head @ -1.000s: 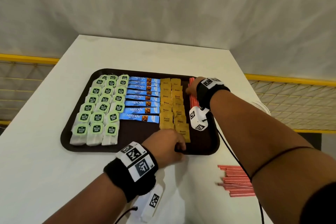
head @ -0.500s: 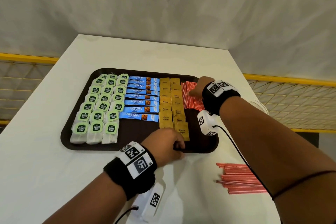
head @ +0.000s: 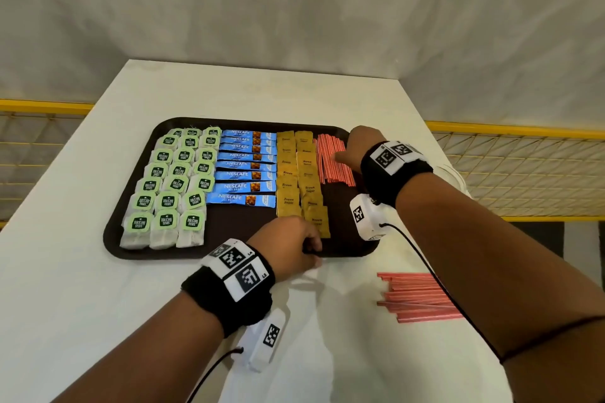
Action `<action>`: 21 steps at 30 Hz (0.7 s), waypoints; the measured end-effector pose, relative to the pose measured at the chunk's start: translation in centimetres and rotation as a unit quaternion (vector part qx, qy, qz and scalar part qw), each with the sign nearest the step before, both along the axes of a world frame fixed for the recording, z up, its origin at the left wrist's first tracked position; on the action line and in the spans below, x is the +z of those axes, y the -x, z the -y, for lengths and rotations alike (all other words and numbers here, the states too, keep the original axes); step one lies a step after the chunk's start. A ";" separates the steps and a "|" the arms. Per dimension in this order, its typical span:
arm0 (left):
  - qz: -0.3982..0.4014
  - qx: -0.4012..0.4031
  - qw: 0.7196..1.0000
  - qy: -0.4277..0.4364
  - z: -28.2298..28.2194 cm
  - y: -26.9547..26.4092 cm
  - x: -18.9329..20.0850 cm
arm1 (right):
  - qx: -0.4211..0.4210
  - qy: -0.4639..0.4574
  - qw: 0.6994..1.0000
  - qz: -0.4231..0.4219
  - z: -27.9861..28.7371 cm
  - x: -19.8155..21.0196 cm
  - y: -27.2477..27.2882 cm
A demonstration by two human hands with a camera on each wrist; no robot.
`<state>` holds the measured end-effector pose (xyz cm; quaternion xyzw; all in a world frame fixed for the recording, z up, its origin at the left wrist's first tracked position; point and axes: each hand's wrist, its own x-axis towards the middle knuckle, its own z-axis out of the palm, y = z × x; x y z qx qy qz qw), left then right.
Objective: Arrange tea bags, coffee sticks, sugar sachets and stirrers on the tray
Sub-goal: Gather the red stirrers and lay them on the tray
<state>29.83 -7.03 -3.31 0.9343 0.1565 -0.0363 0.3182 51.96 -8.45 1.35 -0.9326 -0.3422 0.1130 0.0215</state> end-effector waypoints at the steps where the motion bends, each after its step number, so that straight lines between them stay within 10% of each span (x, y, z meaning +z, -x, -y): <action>1: -0.007 0.001 1.000 -0.007 0.0 -0.1 0.1 | 0.015 -0.012 1.000 0.002 1.5 1.3 0.8; 14: 0.006 -0.077 0.994 -0.082 9.6 -4.2 2.7 | 0.139 0.053 0.984 -0.093 23.5 3.2 7.1; 21: -0.050 -0.134 0.970 -0.195 14.2 -6.0 0.7 | 0.178 0.084 0.980 -0.027 26.1 -0.6 7.0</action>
